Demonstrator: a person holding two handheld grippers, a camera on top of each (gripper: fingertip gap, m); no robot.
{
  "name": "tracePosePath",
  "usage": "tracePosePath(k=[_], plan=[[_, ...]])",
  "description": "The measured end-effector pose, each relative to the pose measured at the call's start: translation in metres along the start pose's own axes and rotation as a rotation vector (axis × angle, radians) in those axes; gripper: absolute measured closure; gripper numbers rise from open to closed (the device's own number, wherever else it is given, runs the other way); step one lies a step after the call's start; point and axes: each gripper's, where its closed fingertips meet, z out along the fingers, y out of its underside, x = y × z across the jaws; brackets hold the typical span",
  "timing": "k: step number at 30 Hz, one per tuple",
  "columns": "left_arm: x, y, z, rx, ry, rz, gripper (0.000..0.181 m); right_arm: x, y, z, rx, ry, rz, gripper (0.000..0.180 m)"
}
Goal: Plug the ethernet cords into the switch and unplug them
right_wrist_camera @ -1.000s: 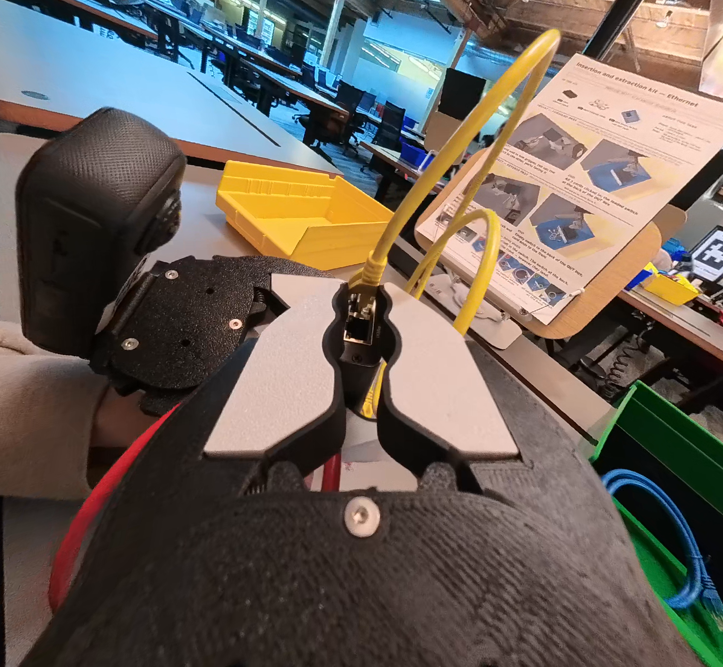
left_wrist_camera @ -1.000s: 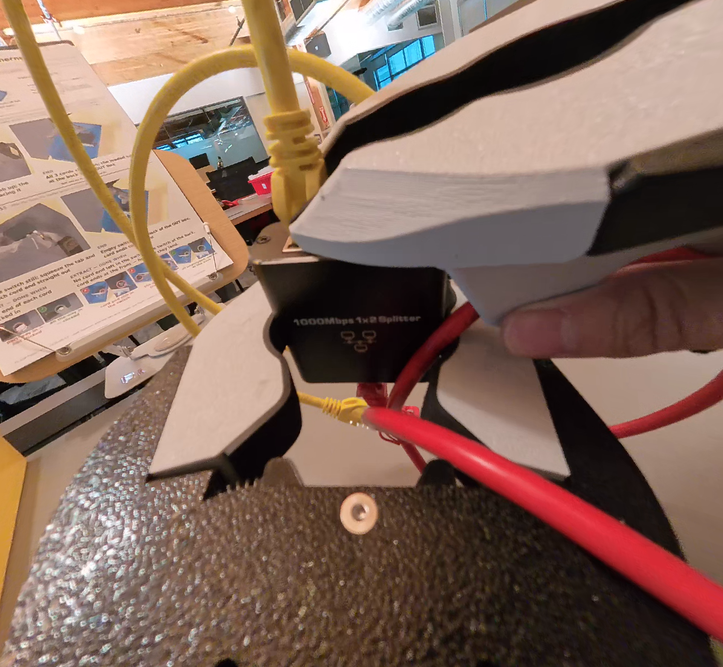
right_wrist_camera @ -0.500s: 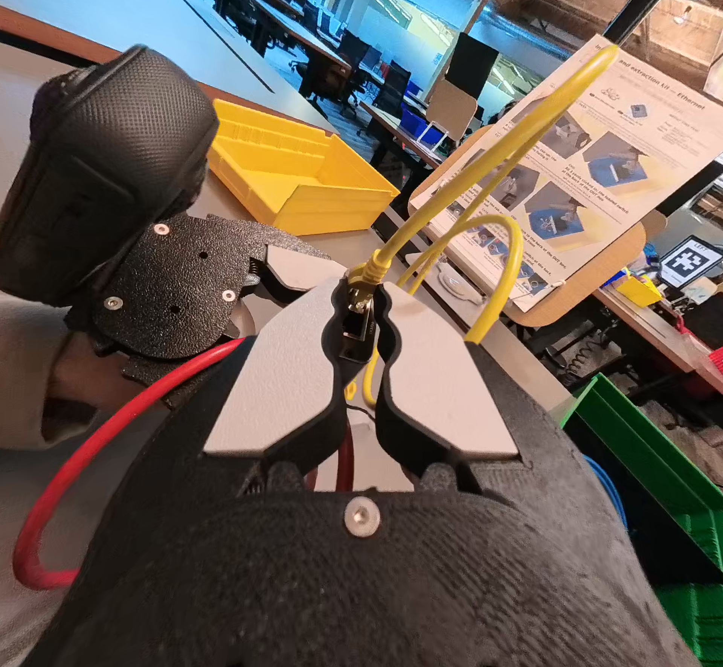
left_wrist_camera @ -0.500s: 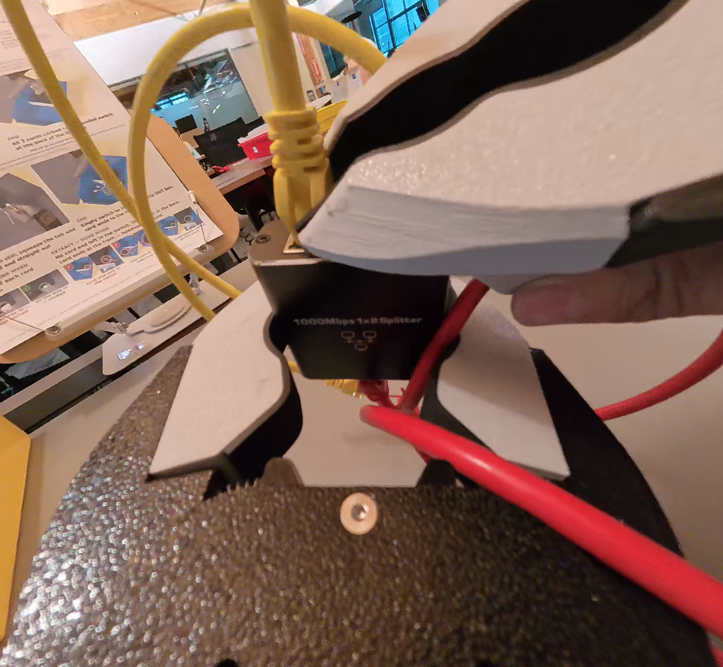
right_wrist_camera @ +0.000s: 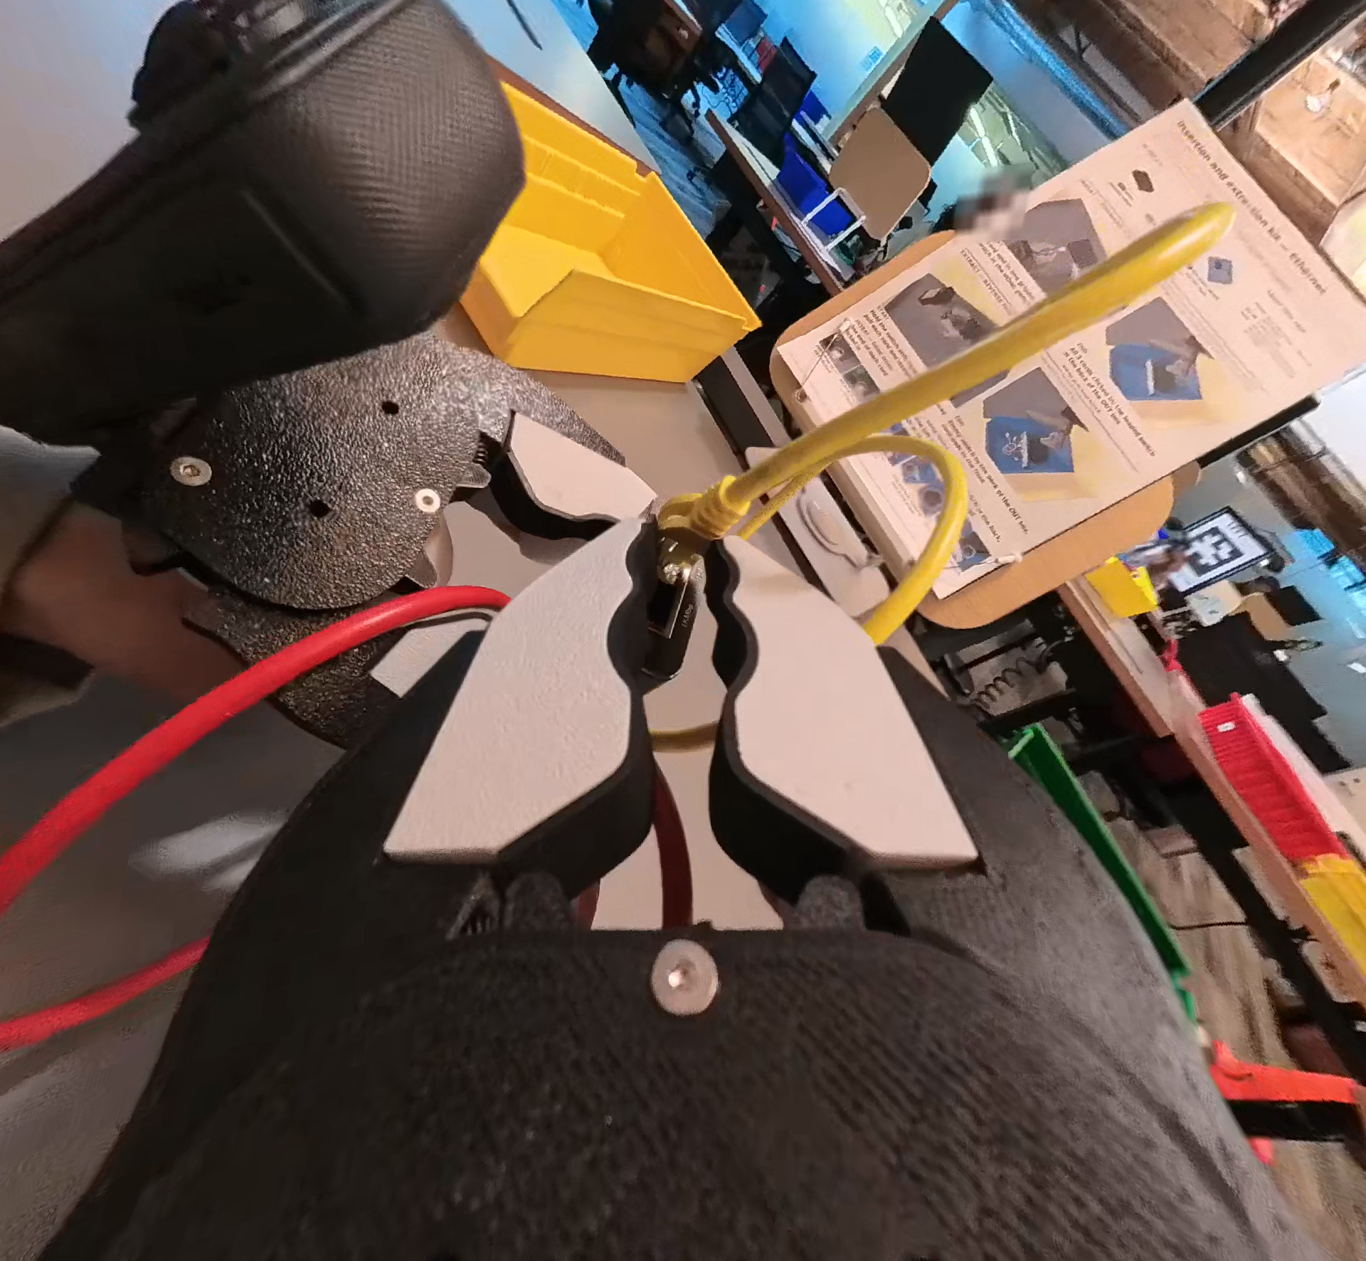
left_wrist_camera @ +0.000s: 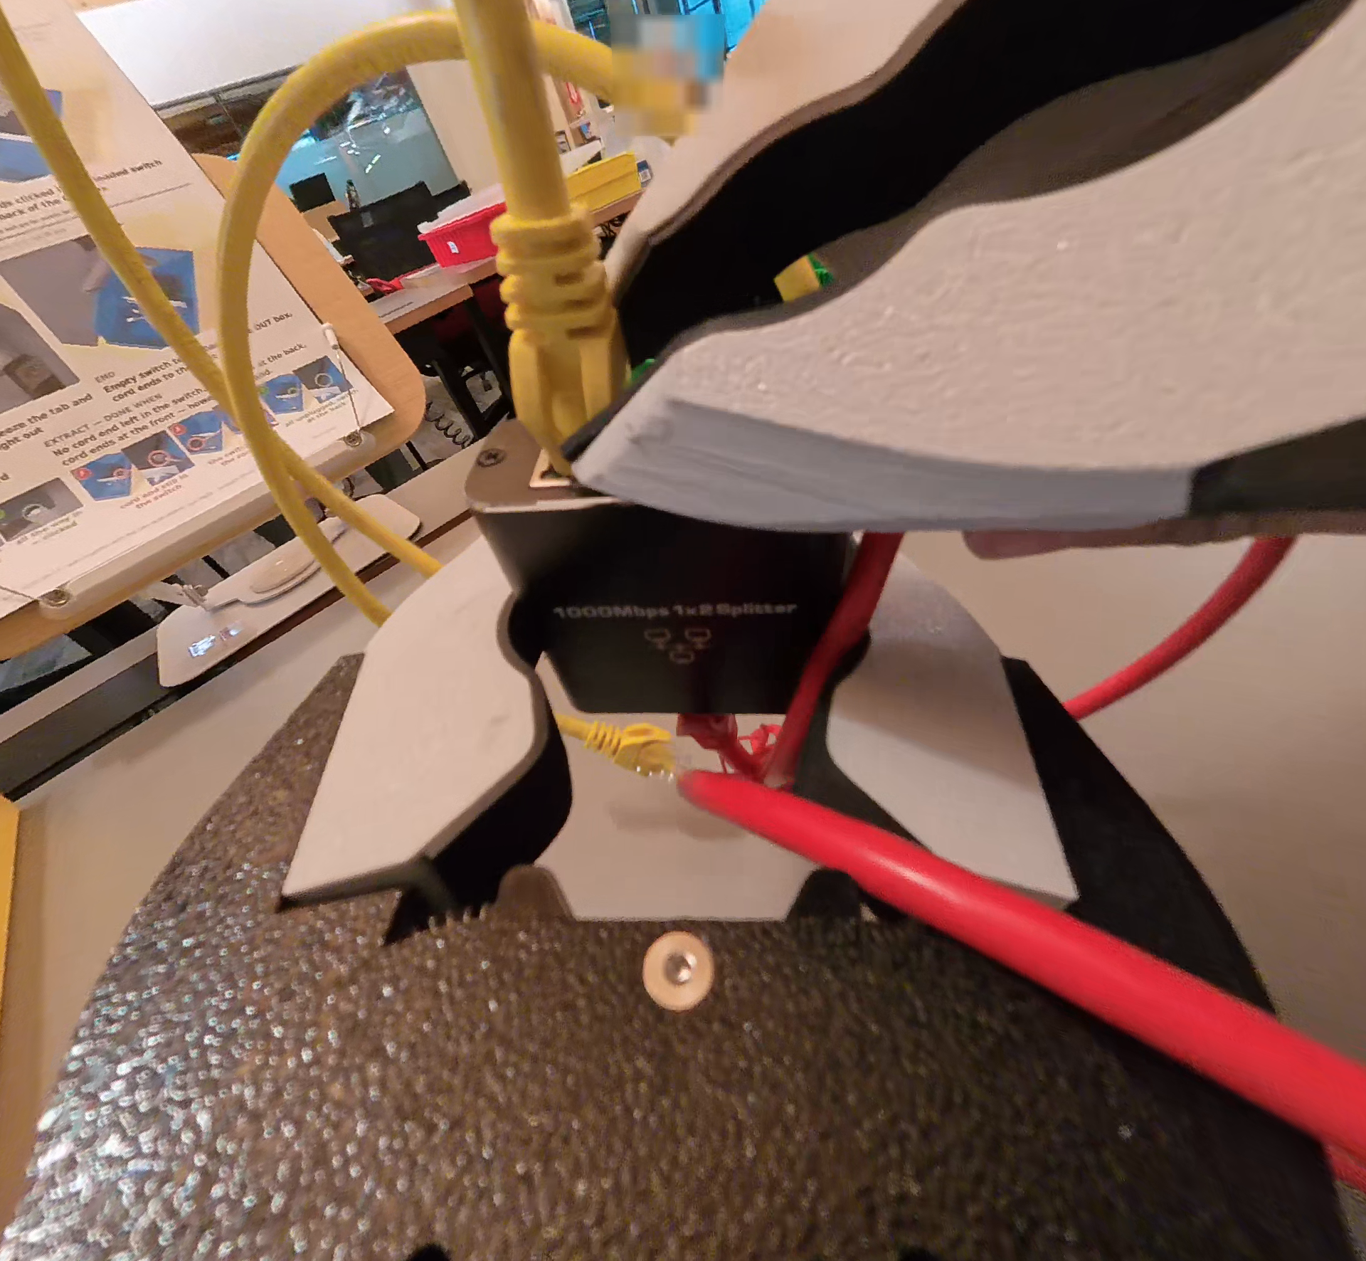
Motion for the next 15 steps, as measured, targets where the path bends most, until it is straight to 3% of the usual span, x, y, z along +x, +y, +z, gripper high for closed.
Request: tracePosePath(k=[4, 15], plan=[[-0.006, 0.0, -0.003, 0.0, -0.03, 0.017, 0.105, -0.001, -0.003, 0.001, -0.016, -0.01, -0.114, 0.166], [-0.012, 0.003, -0.004, 0.014, -0.033, 0.0, 0.106, -0.001, -0.003, 0.009, 0.094, -0.085, 0.157, 0.165]])
